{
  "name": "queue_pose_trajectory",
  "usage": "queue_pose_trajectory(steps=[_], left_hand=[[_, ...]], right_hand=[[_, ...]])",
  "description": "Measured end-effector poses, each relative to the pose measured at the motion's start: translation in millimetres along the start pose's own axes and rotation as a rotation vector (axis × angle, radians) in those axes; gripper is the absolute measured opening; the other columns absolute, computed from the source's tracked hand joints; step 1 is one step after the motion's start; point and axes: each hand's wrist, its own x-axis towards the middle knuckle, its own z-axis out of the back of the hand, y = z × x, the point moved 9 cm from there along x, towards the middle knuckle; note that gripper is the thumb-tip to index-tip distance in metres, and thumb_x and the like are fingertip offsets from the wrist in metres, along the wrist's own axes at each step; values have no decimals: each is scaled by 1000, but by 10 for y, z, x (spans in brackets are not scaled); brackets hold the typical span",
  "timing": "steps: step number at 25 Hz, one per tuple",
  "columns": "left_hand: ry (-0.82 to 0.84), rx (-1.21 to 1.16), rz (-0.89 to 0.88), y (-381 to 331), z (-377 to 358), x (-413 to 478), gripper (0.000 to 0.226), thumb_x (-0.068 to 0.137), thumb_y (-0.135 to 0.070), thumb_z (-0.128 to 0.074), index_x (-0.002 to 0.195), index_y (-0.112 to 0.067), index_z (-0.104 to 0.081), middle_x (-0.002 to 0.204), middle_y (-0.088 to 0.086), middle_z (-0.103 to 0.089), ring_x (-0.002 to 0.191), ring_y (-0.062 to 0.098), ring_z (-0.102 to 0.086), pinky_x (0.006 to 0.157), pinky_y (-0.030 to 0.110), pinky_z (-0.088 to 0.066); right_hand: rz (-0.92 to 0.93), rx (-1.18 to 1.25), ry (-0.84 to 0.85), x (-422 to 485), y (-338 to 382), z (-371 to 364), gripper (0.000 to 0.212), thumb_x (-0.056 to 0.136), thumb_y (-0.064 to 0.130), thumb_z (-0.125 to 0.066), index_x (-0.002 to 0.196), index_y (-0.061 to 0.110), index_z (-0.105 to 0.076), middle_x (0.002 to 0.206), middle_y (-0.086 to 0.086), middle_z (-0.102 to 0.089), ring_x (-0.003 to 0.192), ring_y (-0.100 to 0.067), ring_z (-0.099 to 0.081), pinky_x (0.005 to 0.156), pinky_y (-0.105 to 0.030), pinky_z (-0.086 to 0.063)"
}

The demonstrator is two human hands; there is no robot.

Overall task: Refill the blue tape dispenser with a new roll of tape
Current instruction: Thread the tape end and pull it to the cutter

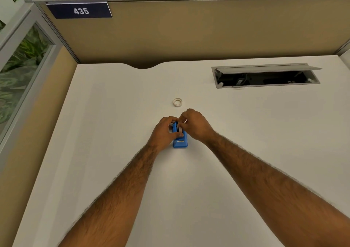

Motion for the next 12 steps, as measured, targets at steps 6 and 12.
queue_pose_trajectory(steps=[6, 12], left_hand=[[0, 47, -25, -3, -10, 6, 53, 71, -22, -86, 116, -25, -58, 120, -3, -59, 101, 14, -59, 81, 20, -43], [3, 41, -35, -2, -11, 17, 51, 70, -22, -87, 111, -29, -58, 115, -7, -57, 99, 13, -60, 74, 13, -41]], right_hand=[[-55, 29, -52, 33, -2, 54, 9, 87, 14, -66, 91, 8, -71, 91, -5, -63, 82, -18, -58, 69, -27, -43], [-50, 29, -49, 41, 27, 76, 15, 91, 10, -58, 93, 4, -72, 96, -9, -67, 86, -21, -61, 72, -28, -46]])
